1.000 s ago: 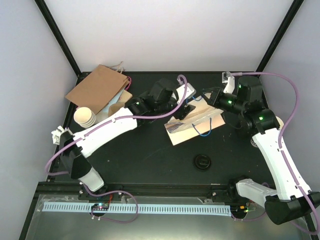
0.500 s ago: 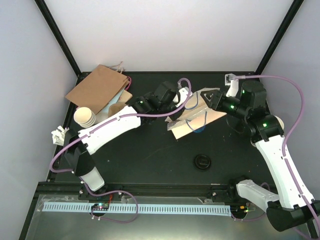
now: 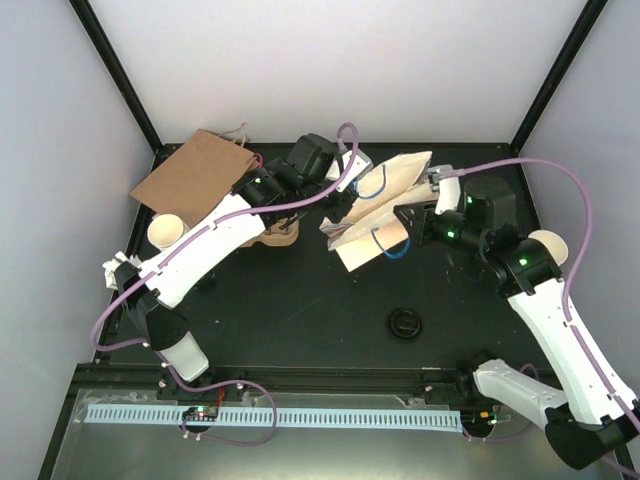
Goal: Pack the takeout coffee
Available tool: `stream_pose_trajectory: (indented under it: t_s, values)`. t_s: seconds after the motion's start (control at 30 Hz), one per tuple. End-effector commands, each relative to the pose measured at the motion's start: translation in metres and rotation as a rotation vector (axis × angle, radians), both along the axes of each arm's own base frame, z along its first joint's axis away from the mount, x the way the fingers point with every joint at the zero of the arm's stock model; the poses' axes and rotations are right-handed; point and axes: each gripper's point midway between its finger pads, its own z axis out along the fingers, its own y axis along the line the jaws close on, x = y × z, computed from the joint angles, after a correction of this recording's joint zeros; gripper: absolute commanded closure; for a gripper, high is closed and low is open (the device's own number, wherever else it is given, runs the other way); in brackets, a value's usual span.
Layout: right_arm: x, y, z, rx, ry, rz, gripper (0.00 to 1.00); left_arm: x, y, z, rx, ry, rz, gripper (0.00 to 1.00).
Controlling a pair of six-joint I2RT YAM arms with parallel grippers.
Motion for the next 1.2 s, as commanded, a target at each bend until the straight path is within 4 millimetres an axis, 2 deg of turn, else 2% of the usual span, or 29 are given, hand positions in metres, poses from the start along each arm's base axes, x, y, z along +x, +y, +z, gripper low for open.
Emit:
stream_pose_trajectory:
  t_s: [0.0,0.1,0.2,0.3,0.37,0.47,0.63,0.77,0.93,1.17]
  values:
    - [0.006,0.015,0.003,-0.078,-0.036,0.015,0.82,-0.011,-0.003,0.006,-0.036,0.087,-0.029,0.98]
    - [0.018,0.026,0.004,-0.095,-0.014,-0.008,0.87,-0.015,-0.004,0.007,-0.039,0.092,-0.046,0.98]
    - [0.032,0.025,0.002,-0.105,0.043,-0.080,0.89,-0.014,-0.002,0.006,-0.031,0.095,-0.030,0.98]
    - [0.043,0.021,-0.020,-0.145,0.145,-0.158,0.99,-0.009,0.004,0.009,-0.038,0.092,0.020,0.98]
    - [0.048,0.014,-0.036,-0.167,0.207,-0.223,0.99,-0.007,0.006,0.013,-0.063,0.095,0.055,0.98]
    - [0.050,0.016,-0.059,-0.150,0.256,-0.270,0.99,-0.008,0.001,0.017,-0.122,0.117,0.067,0.98]
    - [0.051,0.022,-0.080,-0.215,0.213,-0.301,0.99,-0.015,-0.015,0.030,-0.234,0.157,0.017,0.98]
    - [0.054,0.017,-0.095,-0.250,0.208,-0.326,0.99,-0.019,-0.018,0.042,-0.282,0.156,-0.002,0.98]
    - [0.056,0.022,-0.102,-0.248,0.224,-0.319,0.99,-0.030,-0.022,0.054,-0.361,0.168,-0.046,0.98]
    - [0.053,0.041,-0.108,-0.218,0.217,-0.209,0.99,-0.037,-0.022,0.064,-0.405,0.170,-0.066,0.99]
